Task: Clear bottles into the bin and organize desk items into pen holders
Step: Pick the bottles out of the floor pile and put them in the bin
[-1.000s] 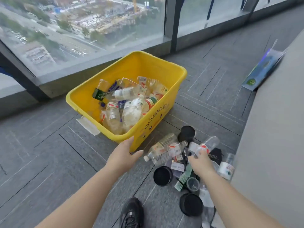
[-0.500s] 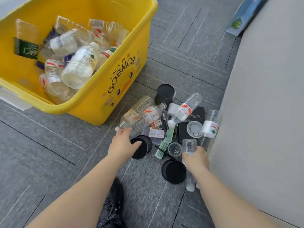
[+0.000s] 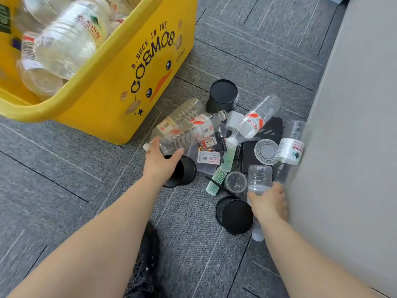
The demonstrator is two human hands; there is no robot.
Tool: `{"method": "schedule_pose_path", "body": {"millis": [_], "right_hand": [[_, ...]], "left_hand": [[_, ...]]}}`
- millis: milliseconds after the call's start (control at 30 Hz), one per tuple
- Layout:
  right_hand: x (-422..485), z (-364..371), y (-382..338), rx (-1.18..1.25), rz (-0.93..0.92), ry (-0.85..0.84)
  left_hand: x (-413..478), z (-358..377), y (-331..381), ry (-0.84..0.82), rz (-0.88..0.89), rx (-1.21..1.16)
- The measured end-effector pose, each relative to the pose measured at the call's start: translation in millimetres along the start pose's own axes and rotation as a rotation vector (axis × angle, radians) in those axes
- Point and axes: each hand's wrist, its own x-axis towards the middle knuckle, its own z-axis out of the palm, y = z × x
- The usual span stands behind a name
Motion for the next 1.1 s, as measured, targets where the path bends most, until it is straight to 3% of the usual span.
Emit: {"method": "schedule_pose_path", "body": {"millis": [167,300,500,800,1100], "right_hand": [[-1.2,-9.5,-2.5,0.030,-0.047,0.059],[-0.6,-20.1,-6.4,0.040,-0.087,0.094],[-4.2,-16.8,-8.5,0.033,-0.129,0.116],[-14.9,-30.2,-17.5,0.059,-0.284,0.163],[-71.9,-91.7,-86.3,0.272,-0.485,0.143]], "left_hand": [[2.6,3.0,8.9,0.007,-0.101,-0.110],[11.8,2.9,16.9,-0.027,-0.076,-0.111],[24.5,4.4,22.9,-0.090,-0.016,0.113],[-3.2,1.4,26.0,0.033,0.170,0.120],[-85.7,-99.8,71.3,0.190,0.312,-0.028]]}}
